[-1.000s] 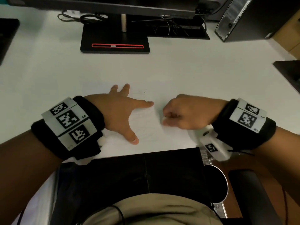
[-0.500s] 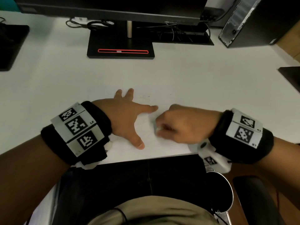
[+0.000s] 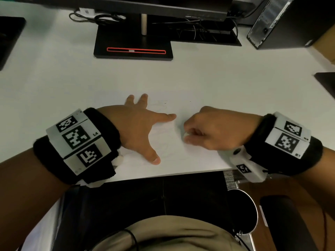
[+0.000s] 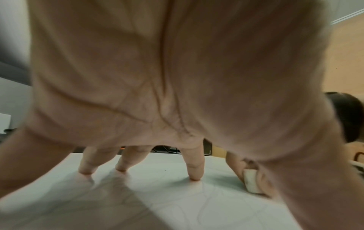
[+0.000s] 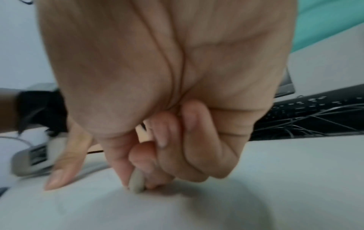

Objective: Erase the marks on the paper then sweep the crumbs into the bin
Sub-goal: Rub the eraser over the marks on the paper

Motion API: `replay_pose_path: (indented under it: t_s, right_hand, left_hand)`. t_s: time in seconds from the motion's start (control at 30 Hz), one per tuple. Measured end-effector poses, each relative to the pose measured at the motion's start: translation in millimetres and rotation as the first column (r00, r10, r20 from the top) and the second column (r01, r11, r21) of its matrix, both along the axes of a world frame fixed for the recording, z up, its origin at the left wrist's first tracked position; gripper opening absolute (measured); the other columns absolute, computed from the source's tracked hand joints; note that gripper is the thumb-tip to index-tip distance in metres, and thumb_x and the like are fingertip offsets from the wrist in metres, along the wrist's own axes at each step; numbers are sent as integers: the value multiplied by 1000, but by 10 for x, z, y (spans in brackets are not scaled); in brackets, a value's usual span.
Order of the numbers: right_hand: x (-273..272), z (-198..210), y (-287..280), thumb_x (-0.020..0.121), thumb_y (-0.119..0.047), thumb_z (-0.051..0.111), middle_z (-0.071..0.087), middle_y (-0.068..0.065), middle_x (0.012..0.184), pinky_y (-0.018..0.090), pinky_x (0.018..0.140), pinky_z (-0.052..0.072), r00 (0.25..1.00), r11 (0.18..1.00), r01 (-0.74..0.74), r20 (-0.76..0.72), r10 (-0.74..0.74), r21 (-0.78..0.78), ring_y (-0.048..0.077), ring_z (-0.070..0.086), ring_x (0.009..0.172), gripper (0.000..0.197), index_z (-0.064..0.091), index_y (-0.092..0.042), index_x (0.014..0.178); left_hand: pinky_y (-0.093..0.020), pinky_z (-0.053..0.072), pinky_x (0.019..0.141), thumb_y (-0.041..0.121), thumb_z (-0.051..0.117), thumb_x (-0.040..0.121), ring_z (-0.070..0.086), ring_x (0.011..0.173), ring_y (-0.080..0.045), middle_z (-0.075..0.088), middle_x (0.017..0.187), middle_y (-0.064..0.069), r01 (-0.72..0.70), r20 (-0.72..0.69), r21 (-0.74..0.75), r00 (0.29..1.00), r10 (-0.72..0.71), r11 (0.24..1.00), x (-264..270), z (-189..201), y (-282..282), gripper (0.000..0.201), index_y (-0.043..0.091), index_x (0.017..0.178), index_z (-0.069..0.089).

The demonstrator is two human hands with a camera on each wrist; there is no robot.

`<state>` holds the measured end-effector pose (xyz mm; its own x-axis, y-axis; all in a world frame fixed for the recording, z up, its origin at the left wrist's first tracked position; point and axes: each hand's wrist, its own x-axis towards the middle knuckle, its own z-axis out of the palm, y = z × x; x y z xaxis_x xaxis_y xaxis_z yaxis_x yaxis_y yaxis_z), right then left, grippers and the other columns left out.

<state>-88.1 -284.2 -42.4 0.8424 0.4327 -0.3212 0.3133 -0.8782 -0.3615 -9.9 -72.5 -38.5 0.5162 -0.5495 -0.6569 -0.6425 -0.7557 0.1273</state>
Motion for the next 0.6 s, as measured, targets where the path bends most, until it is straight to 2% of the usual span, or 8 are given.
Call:
replay_pose_path:
  t_s: [0.1,0.17,0.3,0.4,0.47,0.53,0.6]
  right_hand:
    - [-128,-47,162,98,-25,58,46,-6,51,16,55,33,996,994,-82,-14,83,73,8,48,55,36,46,-23,64]
    - [-154,-24,125,98,-25,58,47,-4,52,17,56,33,995,995,-85,-55,88,54,10,47,55,35,49,-18,65]
    - [-72,4,22,100,-30,56,49,-1,52,26,55,38,1000,1000,0,3,0,10,13,47,54,39,50,-13,66]
    - [-209,-41,158,98,-25,57,49,-3,52,19,55,35,997,995,-63,-28,65,82,12,49,56,34,51,-16,66]
    - [-223,-13,122,98,-27,58,47,-3,52,19,55,35,994,996,-58,-84,64,64,12,47,55,36,50,-16,65]
    - [-148,8,45,99,-31,57,47,-1,51,24,55,37,999,1000,-16,-51,17,16,13,46,54,39,50,-14,65]
    - [-144,-16,79,99,-29,55,46,-1,50,21,53,34,1000,1000,-13,21,13,18,12,47,54,39,49,-12,65]
  left_hand:
    - [-57,17,120,78,76,57,-25,148,-38,-31,161,-7,2,5,4,1000,-2,1000,-2,-6,3,121,73,138,-14]
    - [-58,18,120,78,76,57,-25,148,-37,-32,161,-7,1,7,6,1000,-1,1000,-1,-8,5,121,73,138,-14]
    - [-58,18,119,79,76,55,-26,148,-37,-32,161,-5,-2,5,11,1000,2,1000,9,-17,7,121,75,135,-15]
    - [-58,18,119,80,75,54,-25,148,-37,-31,161,-5,0,12,20,1000,0,1000,4,-21,-4,121,75,135,-16]
    - [-58,18,119,80,75,54,-24,148,-37,-31,161,-5,1,13,25,1000,-1,1000,4,-17,-5,121,75,134,-16]
    - [-58,18,119,80,75,55,-24,148,-38,-32,161,-5,0,10,27,1000,0,1000,11,-17,-5,121,75,135,-16]
    - [-57,17,120,81,75,54,-24,148,-38,-32,161,-6,1,10,28,1000,-1,1000,15,-19,-4,121,75,134,-16]
